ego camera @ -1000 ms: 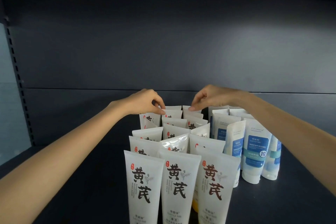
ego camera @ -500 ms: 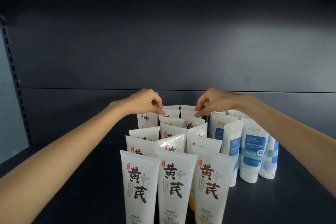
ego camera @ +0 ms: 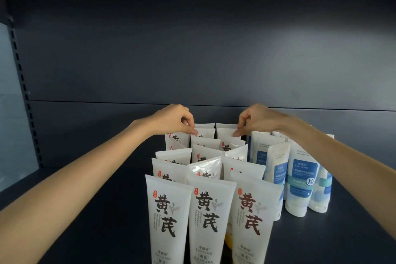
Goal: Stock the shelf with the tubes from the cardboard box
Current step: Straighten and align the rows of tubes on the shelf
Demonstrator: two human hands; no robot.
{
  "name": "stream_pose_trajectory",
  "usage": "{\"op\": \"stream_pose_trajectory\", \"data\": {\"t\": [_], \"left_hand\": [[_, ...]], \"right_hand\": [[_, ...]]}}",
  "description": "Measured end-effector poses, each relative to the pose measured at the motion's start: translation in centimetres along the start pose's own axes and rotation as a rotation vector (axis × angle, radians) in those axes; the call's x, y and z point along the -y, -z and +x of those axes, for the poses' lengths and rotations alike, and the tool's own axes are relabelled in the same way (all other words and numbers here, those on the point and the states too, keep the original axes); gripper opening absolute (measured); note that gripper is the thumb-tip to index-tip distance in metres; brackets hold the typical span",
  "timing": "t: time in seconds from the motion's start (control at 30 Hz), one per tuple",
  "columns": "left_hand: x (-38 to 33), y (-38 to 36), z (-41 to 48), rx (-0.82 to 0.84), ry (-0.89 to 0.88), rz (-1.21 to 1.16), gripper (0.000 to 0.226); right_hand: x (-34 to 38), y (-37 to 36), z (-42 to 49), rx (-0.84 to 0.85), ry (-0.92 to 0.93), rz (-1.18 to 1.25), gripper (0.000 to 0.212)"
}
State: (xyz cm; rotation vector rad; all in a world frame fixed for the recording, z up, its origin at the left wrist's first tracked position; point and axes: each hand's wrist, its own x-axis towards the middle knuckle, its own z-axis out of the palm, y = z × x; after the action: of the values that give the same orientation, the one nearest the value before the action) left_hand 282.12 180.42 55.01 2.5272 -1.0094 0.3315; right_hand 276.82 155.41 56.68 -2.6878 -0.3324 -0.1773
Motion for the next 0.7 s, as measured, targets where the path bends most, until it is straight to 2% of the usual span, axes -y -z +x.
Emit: {"op": "stream_pose_trajectory", "data": {"t": [0.33, 0.7], "left_hand": [[-0.15, -0.08, -0.22, -0.032, 0.007, 0.029, 0.020], [-0.61, -0.33, 0.27, -0.045, 0.001, 0.033, 0.016]], "right_hand": [[-0.21, -0.69, 0.39, -0.104, 0.014, 0.016, 0.019], [-0.06, -0.59, 0.14, -0.067, -0.006, -0.034, 0.015]]}}
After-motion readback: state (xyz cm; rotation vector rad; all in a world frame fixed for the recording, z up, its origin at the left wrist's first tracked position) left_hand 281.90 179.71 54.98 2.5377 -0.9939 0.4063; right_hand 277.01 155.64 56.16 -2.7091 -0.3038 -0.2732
